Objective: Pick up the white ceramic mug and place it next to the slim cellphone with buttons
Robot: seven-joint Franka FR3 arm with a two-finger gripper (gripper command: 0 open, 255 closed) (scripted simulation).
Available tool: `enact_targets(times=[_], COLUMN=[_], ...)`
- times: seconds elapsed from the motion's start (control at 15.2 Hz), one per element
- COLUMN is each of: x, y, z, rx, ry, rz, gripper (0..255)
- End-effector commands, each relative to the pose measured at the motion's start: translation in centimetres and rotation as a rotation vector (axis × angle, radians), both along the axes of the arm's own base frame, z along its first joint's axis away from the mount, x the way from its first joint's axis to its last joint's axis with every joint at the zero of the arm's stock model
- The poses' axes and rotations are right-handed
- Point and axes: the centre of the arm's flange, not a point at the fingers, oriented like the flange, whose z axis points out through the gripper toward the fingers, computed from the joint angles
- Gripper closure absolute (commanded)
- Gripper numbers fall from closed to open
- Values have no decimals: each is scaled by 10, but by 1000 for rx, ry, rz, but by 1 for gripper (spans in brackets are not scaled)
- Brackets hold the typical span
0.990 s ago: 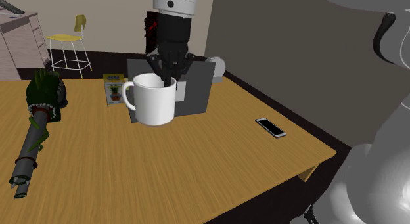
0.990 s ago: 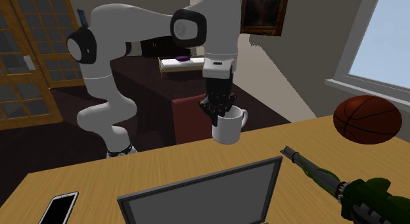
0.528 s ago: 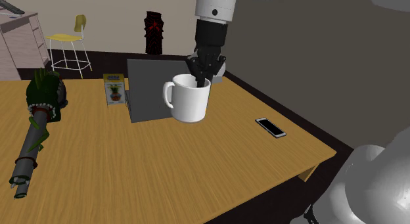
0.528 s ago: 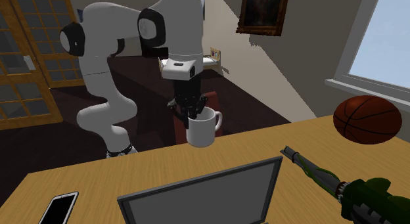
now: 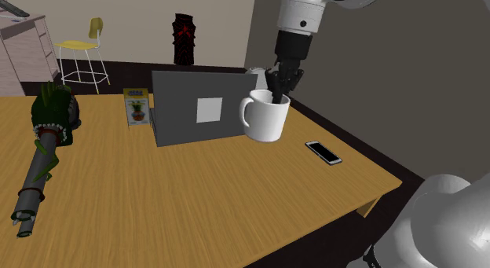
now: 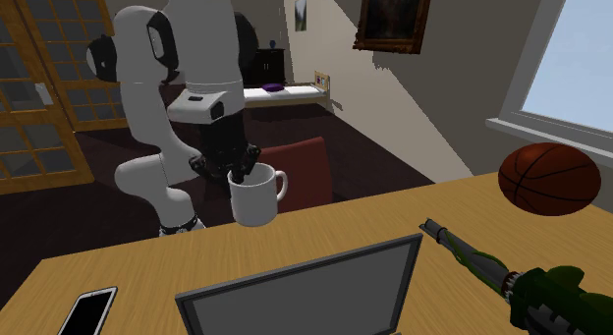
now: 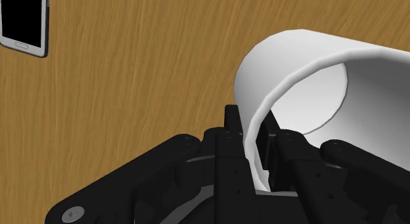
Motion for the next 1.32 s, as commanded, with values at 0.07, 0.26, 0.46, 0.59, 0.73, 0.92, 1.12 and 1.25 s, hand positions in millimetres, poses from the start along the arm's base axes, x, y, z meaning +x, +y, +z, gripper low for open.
enact_targets(times=[0.07,0.26,0.46,0.59,0.73,0.92,1.12,1.25], x=[-18,-31,-45,-54,-60,-60,-60,-60], y=[-39,-76,-113,-138,-154,-154,-154,-154], z=[0,0,1,1,1,-15,-31,-41], rx=[1,1,1,1,1,1,1,1], ry=[0,0,0,0,0,0,0,0], rz=[1,1,1,1,1,1,1,1], gripper=[255,255,255,255,255,255,255,255])
